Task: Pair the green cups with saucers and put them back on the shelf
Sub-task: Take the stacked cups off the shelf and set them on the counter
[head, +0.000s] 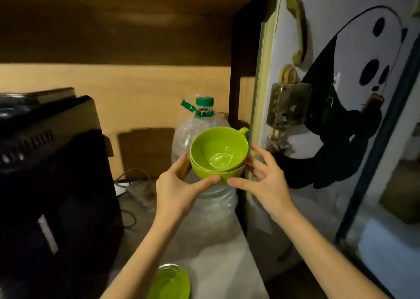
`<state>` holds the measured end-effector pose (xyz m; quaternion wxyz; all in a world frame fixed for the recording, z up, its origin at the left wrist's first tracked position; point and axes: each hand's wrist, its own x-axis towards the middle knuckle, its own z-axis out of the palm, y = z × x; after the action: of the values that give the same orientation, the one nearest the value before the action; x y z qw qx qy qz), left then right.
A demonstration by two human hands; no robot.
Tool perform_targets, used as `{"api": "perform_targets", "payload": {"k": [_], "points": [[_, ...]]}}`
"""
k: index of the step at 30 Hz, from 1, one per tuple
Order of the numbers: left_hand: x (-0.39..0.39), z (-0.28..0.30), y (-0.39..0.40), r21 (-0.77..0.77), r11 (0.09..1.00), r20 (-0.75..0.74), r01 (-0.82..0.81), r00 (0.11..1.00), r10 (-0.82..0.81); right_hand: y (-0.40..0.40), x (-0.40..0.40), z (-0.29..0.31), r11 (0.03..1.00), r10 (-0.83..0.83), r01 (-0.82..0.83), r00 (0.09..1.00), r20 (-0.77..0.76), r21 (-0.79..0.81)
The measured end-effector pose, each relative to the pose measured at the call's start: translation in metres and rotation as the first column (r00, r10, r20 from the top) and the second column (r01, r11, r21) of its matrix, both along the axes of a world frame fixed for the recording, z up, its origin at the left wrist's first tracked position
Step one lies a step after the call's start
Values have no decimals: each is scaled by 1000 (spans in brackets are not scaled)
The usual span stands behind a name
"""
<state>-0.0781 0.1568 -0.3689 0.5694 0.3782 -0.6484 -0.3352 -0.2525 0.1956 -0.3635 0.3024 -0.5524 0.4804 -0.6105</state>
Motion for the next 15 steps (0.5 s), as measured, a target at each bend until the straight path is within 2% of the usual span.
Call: {"api": "perform_targets", "payload": {"k": [9, 15], "points": [[-7, -124, 27, 171, 983, 65, -66, 996, 55, 23, -4, -111, 957, 32, -58, 995, 96, 283], [-9, -193, 44, 245, 956, 216, -163, 970, 110, 29, -8, -183, 899, 58, -117, 987, 151, 423]]}}
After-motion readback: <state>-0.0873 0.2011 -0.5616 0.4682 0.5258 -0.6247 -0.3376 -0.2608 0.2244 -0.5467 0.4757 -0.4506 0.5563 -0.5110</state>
